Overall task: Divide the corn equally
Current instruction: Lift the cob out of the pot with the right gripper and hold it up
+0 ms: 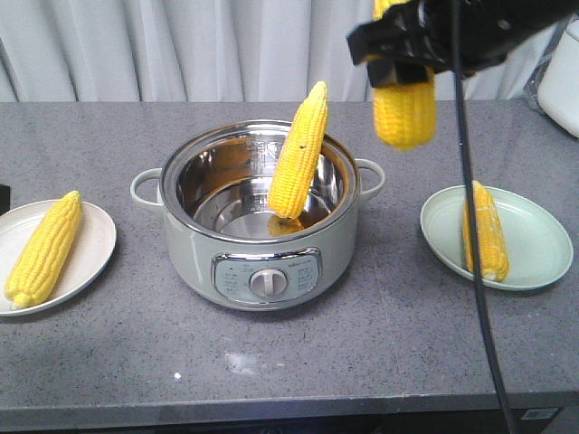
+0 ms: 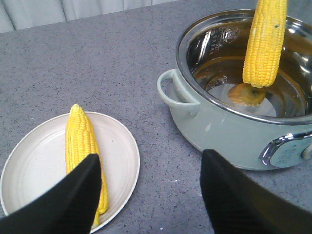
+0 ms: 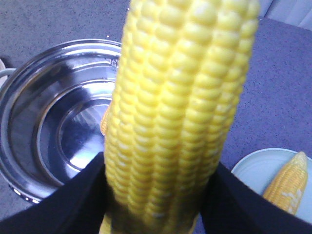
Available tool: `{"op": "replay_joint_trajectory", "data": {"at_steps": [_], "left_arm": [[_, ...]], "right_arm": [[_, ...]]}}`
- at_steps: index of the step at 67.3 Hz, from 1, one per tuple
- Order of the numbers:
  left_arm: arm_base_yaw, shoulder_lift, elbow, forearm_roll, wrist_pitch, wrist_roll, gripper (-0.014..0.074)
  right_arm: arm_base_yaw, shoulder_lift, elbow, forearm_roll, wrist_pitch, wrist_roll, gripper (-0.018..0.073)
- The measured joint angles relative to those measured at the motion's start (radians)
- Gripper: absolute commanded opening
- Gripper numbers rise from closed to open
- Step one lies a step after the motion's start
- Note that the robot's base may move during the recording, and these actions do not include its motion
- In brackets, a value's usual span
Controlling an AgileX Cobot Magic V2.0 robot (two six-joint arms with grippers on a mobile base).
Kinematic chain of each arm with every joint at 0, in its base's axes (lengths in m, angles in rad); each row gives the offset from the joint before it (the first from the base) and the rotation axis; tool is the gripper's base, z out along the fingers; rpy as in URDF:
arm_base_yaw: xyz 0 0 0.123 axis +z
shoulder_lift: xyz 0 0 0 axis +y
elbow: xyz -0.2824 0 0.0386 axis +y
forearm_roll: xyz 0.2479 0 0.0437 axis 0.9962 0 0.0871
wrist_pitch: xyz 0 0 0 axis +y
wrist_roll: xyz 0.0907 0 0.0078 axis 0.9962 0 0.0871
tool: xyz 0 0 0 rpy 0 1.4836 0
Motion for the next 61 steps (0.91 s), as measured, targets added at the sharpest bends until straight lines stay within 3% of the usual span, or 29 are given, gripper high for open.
{"op": "replay_joint_trajectory", "data": {"at_steps": [18,61], "left_arm": [[0.0,0.0,0.007,0.0,0.0,0.0,0.0421],[0.0,0.001,0.008,0.0,-0.006,0.0,0.0421]], "right_arm": [[0.0,-0.25,0.345,0.002,-0.122,-0.033,0.0183],[0.0,-0.634,0.786,0.002,-0.144,-0.095,0.0183]]}}
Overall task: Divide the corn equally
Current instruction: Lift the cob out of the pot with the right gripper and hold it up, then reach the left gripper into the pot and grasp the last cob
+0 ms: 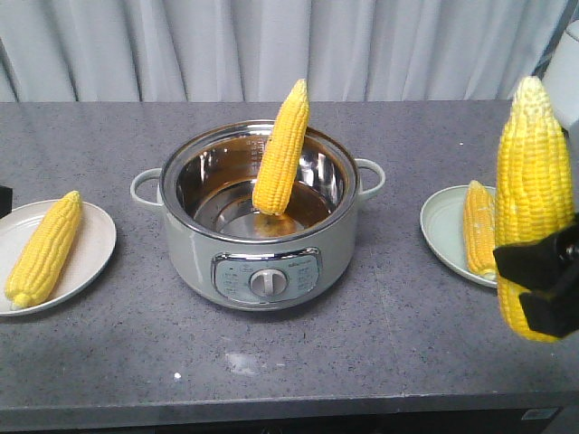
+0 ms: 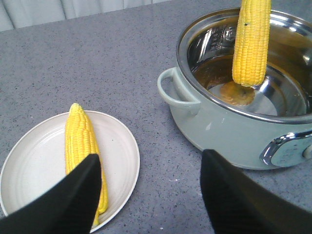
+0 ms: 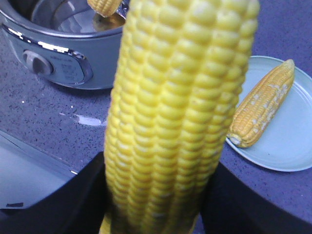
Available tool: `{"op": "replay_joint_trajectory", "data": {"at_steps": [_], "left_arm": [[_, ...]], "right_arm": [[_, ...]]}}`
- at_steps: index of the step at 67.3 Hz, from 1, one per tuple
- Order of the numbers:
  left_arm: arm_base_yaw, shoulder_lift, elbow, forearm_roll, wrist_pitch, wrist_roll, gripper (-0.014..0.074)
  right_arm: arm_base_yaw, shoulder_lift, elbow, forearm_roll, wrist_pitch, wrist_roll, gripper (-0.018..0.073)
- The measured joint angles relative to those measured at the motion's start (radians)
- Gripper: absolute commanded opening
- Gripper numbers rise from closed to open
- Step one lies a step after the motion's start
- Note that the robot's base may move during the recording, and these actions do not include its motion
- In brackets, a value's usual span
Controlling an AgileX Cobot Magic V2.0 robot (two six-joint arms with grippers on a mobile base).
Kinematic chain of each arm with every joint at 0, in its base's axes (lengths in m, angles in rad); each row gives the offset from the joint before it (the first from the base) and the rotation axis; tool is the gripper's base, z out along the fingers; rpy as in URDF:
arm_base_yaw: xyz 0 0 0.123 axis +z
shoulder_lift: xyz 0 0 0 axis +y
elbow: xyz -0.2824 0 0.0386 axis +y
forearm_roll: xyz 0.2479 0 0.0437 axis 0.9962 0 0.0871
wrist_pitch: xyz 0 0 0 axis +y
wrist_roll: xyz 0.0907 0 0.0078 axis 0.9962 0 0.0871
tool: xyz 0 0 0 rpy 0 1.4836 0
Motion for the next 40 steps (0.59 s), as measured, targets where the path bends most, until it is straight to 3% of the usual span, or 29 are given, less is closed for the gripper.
{"op": "replay_joint_trajectory", "data": {"at_steps": [17,24,32,40], "left_arm": [[0.0,0.0,0.0,-0.017,-0.001,0.001,0.0421],[0.0,0.0,0.0,-0.052,-0.017,0.038,0.0421],[0.0,0.001,0.0,-0.163,-0.065,0.175,0.0421],[0.0,0.025,-0.013,-0.349,-0.083,0.365,0.0421]], "right_arm": [[0.0,-0.057,0.056,0.0,-0.002,-0.011,0.0183],[0.0,-0.063,0.056,0.0,-0.002,-0.011,0.0183],[0.0,-0.063,0.056,0.0,-0.002,-0.011,0.0183],[0.0,-0.063,0.056,0.0,-0.002,-0.011,0.0183]]}}
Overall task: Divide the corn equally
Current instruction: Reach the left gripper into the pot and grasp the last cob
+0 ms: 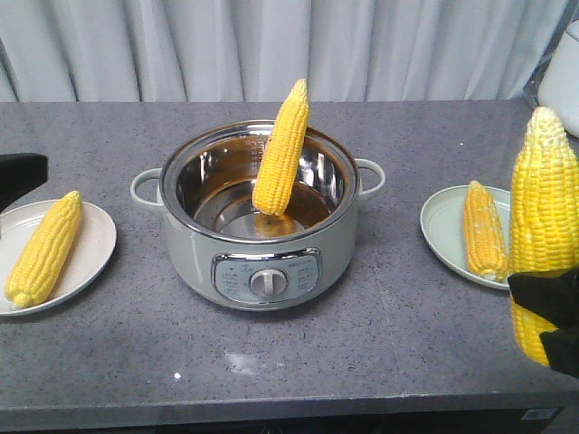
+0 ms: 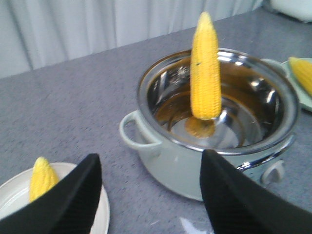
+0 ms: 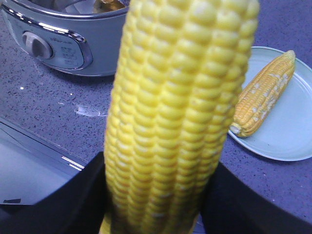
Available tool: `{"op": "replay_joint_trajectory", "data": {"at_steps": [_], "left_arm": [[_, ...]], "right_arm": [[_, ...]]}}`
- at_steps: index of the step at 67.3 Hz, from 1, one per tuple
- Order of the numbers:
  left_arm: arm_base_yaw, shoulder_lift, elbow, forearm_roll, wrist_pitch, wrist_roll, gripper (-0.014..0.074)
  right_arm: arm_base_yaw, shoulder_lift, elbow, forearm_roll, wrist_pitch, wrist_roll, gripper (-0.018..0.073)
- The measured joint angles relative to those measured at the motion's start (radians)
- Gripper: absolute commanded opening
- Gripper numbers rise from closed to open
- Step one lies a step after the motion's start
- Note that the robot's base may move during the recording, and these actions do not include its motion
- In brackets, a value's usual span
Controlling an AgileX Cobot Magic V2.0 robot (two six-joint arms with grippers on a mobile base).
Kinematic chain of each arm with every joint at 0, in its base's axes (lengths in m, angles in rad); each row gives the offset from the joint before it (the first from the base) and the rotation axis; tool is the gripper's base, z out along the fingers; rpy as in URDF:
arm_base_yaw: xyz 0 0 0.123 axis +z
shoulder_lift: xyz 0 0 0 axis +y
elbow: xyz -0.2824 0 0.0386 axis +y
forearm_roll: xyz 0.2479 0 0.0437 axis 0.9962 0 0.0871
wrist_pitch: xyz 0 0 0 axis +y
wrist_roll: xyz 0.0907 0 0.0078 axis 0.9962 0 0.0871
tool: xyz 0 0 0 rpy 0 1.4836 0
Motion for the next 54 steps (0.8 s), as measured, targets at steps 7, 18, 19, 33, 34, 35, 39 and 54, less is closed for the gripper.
{"op": "replay_joint_trajectory", "data": {"at_steps": [7,18,19,33,34,35,39,54], "left_arm": [[-0.008,0.059,-0.064,-0.139,0.032,0.15,0.0424],[-0.062,0.189,-0.216,-0.174,0.121,0.226,0.047],[-0.069,0.207,-0.234,-0.17,0.129,0.226,0.0481],[-0.176,0.392,-0.395,-0.06,0.155,0.173,0.0588],[-0.183,0.404,-0.405,-0.048,0.155,0.163,0.0591],[-0.189,0.415,-0.415,-0.036,0.155,0.152,0.0595],[-0.223,0.466,-0.463,0.027,0.156,0.103,0.0601],[-0.341,0.652,-0.603,0.273,0.162,-0.103,0.0601]], "right_arm": [[0.0,0.0,0.0,0.0,0.0,0.0,0.0183],[0.0,0.0,0.0,0.0,0.0,0.0,0.0183],[0.0,0.0,0.0,0.0,0.0,0.0,0.0183],[0.0,0.0,0.0,0.0,0.0,0.0,0.0183],[0.0,0.0,0.0,0.0,0.0,0.0,0.0183],[0.0,0.0,0.0,0.0,0.0,0.0,0.0183],[0.0,0.0,0.0,0.0,0.0,0.0,0.0183],[0.0,0.0,0.0,0.0,0.0,0.0,0.0183]]}}
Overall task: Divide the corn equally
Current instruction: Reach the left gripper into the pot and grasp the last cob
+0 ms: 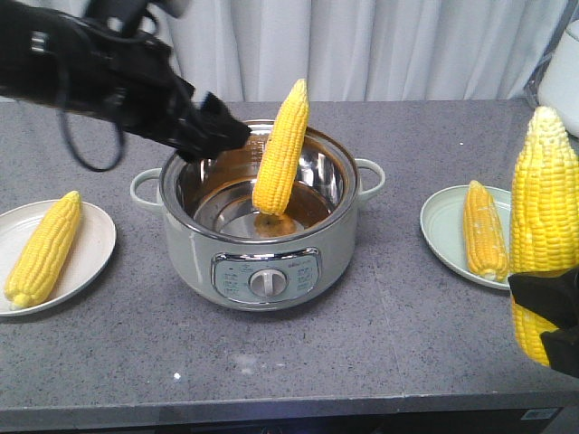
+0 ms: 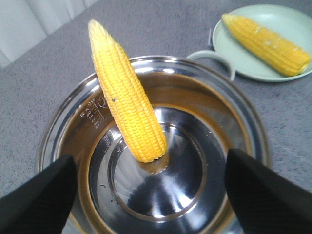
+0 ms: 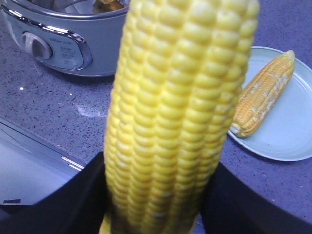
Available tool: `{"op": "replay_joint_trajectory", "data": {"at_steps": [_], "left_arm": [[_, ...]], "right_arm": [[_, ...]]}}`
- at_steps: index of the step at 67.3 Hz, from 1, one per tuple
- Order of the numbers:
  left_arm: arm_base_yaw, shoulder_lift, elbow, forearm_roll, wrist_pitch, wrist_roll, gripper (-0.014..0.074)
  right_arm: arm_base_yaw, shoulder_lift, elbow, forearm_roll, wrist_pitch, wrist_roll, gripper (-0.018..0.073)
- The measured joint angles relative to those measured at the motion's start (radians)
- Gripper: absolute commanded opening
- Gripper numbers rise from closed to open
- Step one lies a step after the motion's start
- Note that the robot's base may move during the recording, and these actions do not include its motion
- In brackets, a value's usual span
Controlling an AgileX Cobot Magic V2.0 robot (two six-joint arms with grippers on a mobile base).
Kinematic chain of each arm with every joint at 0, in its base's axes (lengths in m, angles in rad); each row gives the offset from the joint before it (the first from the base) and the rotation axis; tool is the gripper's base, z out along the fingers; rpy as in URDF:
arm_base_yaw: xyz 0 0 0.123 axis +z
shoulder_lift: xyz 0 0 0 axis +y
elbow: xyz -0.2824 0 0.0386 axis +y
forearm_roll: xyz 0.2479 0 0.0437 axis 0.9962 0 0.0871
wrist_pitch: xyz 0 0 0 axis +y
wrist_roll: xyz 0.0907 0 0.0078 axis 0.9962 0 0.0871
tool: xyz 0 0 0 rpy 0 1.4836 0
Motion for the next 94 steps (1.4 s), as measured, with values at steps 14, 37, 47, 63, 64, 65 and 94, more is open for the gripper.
{"op": "replay_joint_trajectory", "data": {"at_steps": [14,37,47,63,64,65,94], "left_arm": [[-0.066,0.15,-0.128,0.221,0.035,-0.271,0.0601],[-0.066,0.321,-0.287,0.252,0.1,-0.398,0.0601],[-0.066,0.378,-0.332,0.252,0.1,-0.427,0.0601],[-0.066,0.443,-0.342,0.252,0.08,-0.459,0.0596],[-0.066,0.445,-0.342,0.252,0.077,-0.461,0.0596],[-0.066,0.448,-0.342,0.252,0.075,-0.461,0.0596],[-0.066,0.529,-0.343,0.252,0.011,-0.468,0.0594]], "right_arm": [[0.0,0.0,0.0,0.0,0.0,0.0,0.0183],[0.0,0.0,0.0,0.0,0.0,0.0,0.0183],[0.0,0.0,0.0,0.0,0.0,0.0,0.0183],[0.0,0.0,0.0,0.0,0.0,0.0,0.0183],[0.0,0.0,0.0,0.0,0.0,0.0,0.0183],[0.0,0.0,0.0,0.0,0.0,0.0,0.0183],[0.0,0.0,0.0,0.0,0.0,0.0,0.0183]]}}
